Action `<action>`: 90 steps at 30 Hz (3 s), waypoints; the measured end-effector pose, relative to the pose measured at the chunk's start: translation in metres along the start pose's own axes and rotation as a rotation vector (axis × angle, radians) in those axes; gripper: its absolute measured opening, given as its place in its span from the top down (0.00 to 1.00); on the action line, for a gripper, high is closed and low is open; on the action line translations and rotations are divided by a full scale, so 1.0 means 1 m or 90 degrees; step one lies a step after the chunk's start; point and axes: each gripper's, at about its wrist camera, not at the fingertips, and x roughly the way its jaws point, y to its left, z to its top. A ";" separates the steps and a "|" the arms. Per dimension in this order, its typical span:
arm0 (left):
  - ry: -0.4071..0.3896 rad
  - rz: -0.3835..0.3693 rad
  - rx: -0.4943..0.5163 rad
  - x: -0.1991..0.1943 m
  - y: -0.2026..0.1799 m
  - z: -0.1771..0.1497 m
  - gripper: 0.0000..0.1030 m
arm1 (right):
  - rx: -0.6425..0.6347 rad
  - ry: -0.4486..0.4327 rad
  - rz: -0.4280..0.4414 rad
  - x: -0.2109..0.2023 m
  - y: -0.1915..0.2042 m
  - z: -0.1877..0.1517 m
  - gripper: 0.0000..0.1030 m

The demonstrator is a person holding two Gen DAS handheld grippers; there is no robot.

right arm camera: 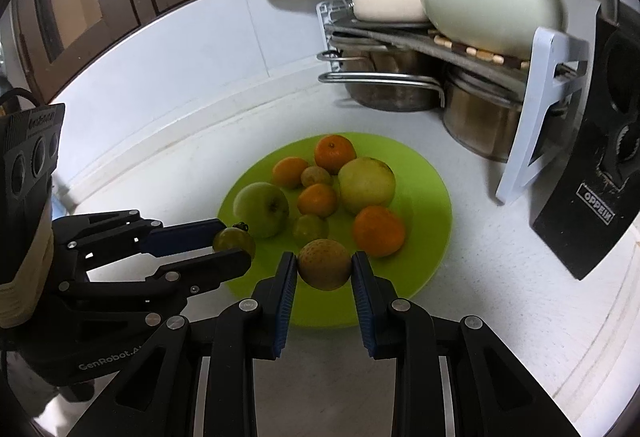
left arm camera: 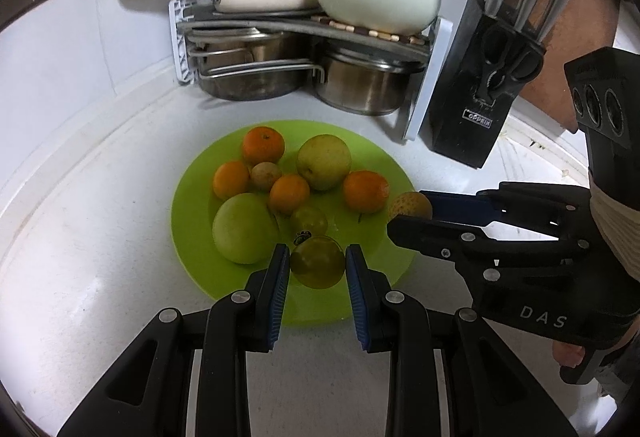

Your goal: Organize fruits

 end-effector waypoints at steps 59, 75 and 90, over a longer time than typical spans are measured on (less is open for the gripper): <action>-0.171 0.189 -0.075 -0.194 -0.060 -0.104 0.09 | 0.022 -0.123 -0.095 -0.177 0.077 -0.095 0.39; -0.199 0.212 -0.081 -0.253 -0.114 -0.153 0.00 | -0.003 -0.159 -0.117 -0.253 0.098 -0.147 0.23; -0.202 0.212 -0.083 -0.270 -0.137 -0.173 0.00 | -0.005 -0.158 -0.103 -0.280 0.100 -0.174 0.21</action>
